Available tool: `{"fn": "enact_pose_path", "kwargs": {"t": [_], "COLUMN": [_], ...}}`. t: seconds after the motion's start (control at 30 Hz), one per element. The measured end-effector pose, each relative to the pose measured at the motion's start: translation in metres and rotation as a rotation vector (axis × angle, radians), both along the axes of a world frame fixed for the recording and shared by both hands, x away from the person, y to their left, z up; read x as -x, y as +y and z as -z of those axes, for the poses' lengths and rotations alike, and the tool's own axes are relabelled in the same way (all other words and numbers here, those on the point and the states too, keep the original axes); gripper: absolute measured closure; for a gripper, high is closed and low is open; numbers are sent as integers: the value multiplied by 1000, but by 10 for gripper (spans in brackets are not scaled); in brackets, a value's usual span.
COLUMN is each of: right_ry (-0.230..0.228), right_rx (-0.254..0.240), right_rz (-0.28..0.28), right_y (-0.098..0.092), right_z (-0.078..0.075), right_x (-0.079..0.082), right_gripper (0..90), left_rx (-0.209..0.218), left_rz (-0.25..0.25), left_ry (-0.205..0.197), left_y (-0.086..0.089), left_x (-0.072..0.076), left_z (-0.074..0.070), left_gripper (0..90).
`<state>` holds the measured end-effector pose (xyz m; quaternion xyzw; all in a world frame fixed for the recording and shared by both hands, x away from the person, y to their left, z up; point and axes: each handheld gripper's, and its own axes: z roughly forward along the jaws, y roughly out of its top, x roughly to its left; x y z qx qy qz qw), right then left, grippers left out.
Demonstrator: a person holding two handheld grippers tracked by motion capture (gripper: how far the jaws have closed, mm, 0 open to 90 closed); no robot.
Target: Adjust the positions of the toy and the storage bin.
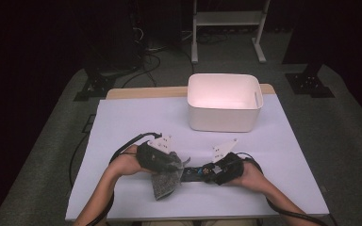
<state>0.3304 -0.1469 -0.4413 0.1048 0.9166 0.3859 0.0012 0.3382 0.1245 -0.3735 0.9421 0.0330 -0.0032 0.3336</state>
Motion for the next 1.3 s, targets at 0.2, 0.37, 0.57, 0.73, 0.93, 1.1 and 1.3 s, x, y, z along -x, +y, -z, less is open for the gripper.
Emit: {"fn": "enact_pose_path", "kwargs": {"t": [0.2, 0.37, 0.57, 0.73, 0.93, 1.1, 1.3], "right_ry": [-8, -14, -16, -19, -11, -6, -10], "right_rx": [-27, -37, -46, -48, -57, -61, -61], "right_rz": [0, 6, 16, 17, 26, 28, 28], "right_y": [-6, -6, -6, -6, -6, -6, -7], "right_z": [2, 3, 4, 4, 5, 6, 6], "right_x": [4, 5, 6, 6, 6, 6, 7], "right_gripper": [655, 655, 654, 654, 652, 651, 652], "left_rx": [-10, -24, -51, -57, -63, -83, -97], "left_rz": [27, 58, 96, 118, 151, 169, 142], "left_ry": [0, 0, -4, -1, -5, -8, -21], "left_y": [-12, -29, -49, -64, -84, -97, -84], "left_x": [0, -2, -4, -6, -9, -9, -6], "left_z": [-5, -5, -4, -4, -5, -4, -5], "left_gripper": [761, 761, 761, 764, 772, 772, 705]}}
